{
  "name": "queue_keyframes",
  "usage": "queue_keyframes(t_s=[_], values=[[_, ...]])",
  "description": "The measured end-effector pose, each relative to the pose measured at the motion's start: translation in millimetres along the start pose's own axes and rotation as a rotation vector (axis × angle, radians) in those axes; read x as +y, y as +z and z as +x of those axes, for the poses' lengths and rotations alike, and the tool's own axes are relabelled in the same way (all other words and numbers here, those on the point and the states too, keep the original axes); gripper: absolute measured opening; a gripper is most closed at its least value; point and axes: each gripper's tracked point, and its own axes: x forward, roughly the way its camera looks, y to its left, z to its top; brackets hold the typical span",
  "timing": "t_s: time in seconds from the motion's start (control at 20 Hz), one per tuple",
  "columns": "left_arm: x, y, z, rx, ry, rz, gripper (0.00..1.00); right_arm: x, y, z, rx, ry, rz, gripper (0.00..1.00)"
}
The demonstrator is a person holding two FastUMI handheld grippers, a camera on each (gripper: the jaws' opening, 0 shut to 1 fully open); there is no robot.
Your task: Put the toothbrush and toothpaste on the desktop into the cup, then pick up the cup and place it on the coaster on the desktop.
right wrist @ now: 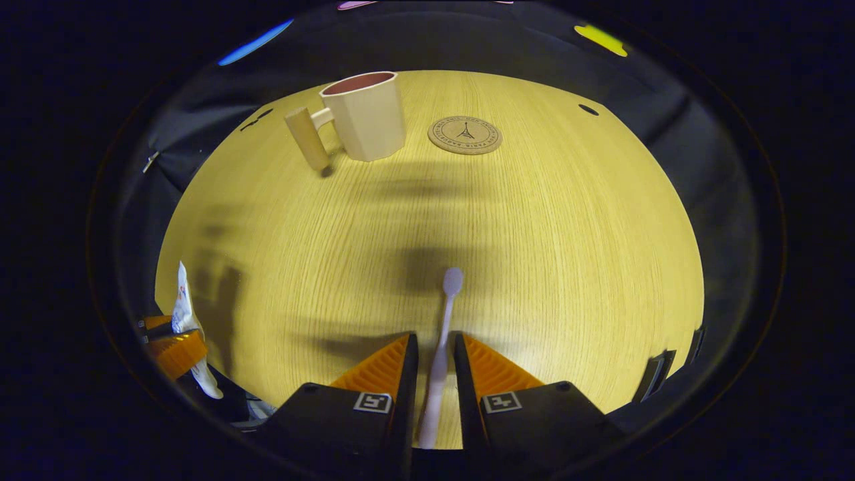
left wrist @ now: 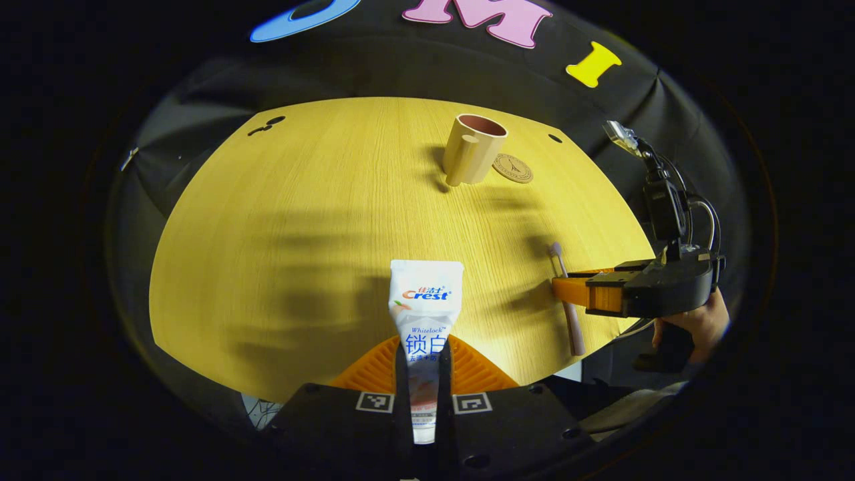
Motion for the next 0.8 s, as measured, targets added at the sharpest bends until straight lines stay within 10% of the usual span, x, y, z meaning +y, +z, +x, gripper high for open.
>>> queue_keyframes(t_s=[0.25,0.8], values=[[-3,-1,1,-0.02,-0.008,-0.02,0.18,-3,-5,-1,0.01,0.019,-0.023,0.06],[-38,56,-26,-0.169,-0.023,-0.039,0.18,-20,53,-70,-0.331,0.21,0.061,0.06]])
